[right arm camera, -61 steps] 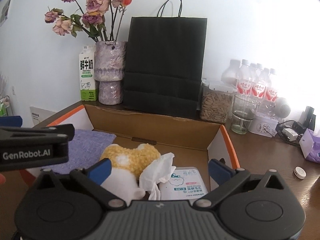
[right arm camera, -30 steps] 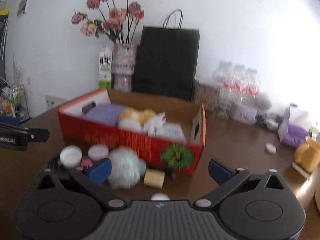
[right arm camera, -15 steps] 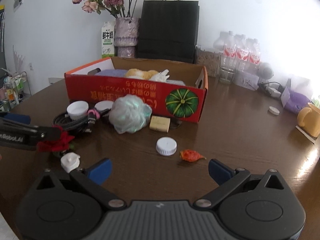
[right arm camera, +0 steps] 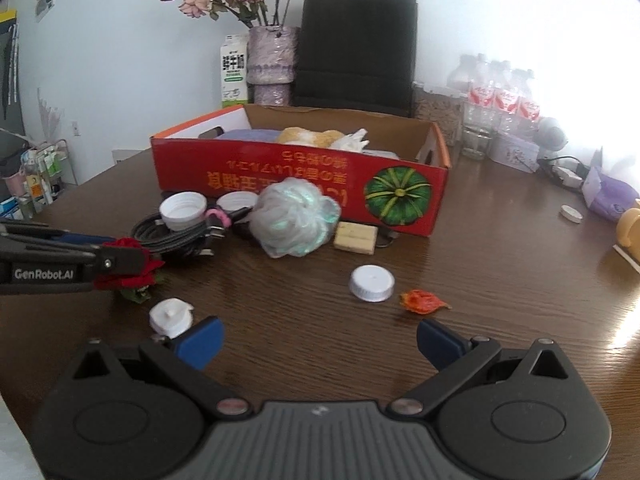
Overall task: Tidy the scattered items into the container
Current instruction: 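Grasp the red rose with the left tool while the right tool grasps a white cap, then carry the rose and white cap into the cardboard box and open both tools, then lift both tools out of the box back toward the table, then grasp a white bottle cap with the left tool while the right tool grasps the orange dried leaf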
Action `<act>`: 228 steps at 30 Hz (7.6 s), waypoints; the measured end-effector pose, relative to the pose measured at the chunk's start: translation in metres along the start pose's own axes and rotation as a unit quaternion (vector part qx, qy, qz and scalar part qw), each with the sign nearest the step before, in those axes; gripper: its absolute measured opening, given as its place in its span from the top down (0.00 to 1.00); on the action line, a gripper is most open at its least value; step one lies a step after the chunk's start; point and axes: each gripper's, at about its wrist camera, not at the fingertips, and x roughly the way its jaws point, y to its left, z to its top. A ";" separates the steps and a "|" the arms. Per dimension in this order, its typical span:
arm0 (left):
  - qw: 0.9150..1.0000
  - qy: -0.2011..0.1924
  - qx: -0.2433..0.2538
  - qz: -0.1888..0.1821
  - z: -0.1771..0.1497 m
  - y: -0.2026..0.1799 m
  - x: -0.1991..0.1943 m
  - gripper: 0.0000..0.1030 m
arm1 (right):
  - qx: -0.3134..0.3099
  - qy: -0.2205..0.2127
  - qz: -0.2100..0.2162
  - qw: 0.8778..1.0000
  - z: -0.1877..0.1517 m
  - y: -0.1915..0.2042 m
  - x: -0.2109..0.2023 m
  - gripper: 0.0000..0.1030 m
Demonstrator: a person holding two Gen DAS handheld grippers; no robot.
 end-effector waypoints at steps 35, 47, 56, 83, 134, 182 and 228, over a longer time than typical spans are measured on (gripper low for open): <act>0.998 -0.035 -0.032 0.033 -0.005 0.042 -0.031 0.71 | -0.051 -0.021 0.071 0.996 0.006 0.062 0.001 0.74; 0.992 -0.125 -0.021 0.024 0.064 0.022 -0.039 0.71 | -0.033 -0.133 0.037 0.990 0.069 0.036 -0.024 0.74; 0.985 -0.166 -0.043 0.020 0.135 0.002 -0.004 0.71 | 0.010 -0.176 0.001 0.984 0.132 0.006 0.011 0.74; 0.989 -0.077 -0.037 0.119 0.155 0.008 0.159 0.70 | 0.048 -0.114 -0.050 0.991 0.152 -0.040 0.137 0.74; 0.981 -0.153 -0.046 0.111 0.144 -0.008 0.026 0.00 | -0.010 -0.159 -0.018 0.987 0.134 -0.010 0.006 0.00; 0.994 0.013 -0.010 0.106 0.017 0.011 0.013 0.00 | 0.018 0.004 -0.059 0.998 0.002 -0.050 0.014 0.00; 0.997 -0.014 0.058 0.048 0.045 -0.026 0.050 0.60 | 0.039 -0.009 -0.017 0.999 0.017 -0.072 0.022 0.75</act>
